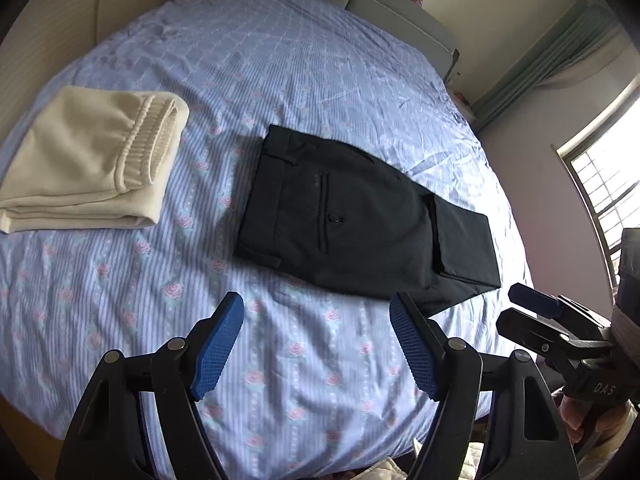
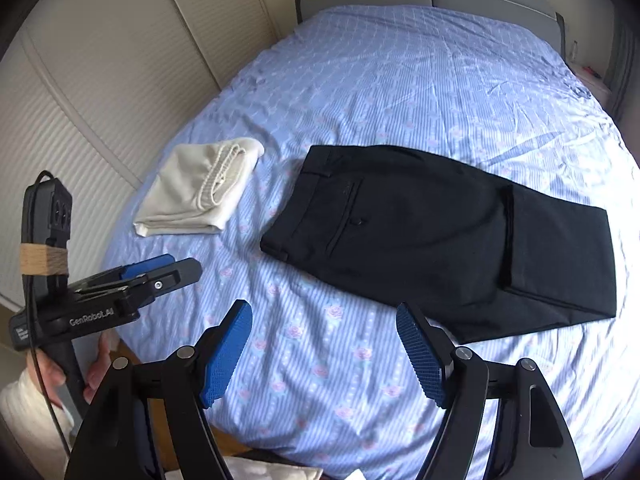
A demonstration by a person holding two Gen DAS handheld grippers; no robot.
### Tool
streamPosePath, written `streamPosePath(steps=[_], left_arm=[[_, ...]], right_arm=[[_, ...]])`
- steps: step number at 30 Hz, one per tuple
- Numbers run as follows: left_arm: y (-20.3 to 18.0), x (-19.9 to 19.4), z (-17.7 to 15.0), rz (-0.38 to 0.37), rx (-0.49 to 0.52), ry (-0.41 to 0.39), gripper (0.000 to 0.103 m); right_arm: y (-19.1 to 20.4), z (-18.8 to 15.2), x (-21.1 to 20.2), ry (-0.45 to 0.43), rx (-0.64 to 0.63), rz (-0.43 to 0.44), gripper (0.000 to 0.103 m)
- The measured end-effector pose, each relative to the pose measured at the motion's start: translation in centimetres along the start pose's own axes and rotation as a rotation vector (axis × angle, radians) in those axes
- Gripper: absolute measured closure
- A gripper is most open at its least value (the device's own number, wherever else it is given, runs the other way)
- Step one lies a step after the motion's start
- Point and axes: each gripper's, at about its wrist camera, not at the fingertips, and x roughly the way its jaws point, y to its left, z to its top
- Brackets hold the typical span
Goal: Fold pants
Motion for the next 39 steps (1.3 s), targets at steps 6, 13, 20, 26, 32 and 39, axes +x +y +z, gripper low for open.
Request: streamPosePath(steps=[6,13,20,26,32,39], left_arm=[[5.9,4.9,0.9,-0.108,-0.118,0.070,0.035],[10.2,11.9,1.1,-0.210,-0.267,0.147,0.037],[12.7,16.8,1.5,-0.280,-0.355,0.202,0.038],[13.2,19.4,3.6,-0.346,-0.332,0.232,0.043],[12.6,21.8,8.4,-0.477,-0.253,0.274,0.075],[12.8,25.3,11.2,-0.602,-0.290,0.349,0.075]], right_arm=[[3.2,1.7,5.0,0.070,-0.027,-0.084,0.027],[3.3,2.9,11.5,0.175,0.010,-0.130,0.027],[3.3,3.3,14.7,0.245,0.010,-0.158,0.027],[3.1,3.8,15.6,0.253,0.010,-0.174,0.027],[1.9,5.0,16.6,0.252,0.061,-0.182,0.027],[0.6,6.4,16.2,0.197,0.112,-0.193,0.027]])
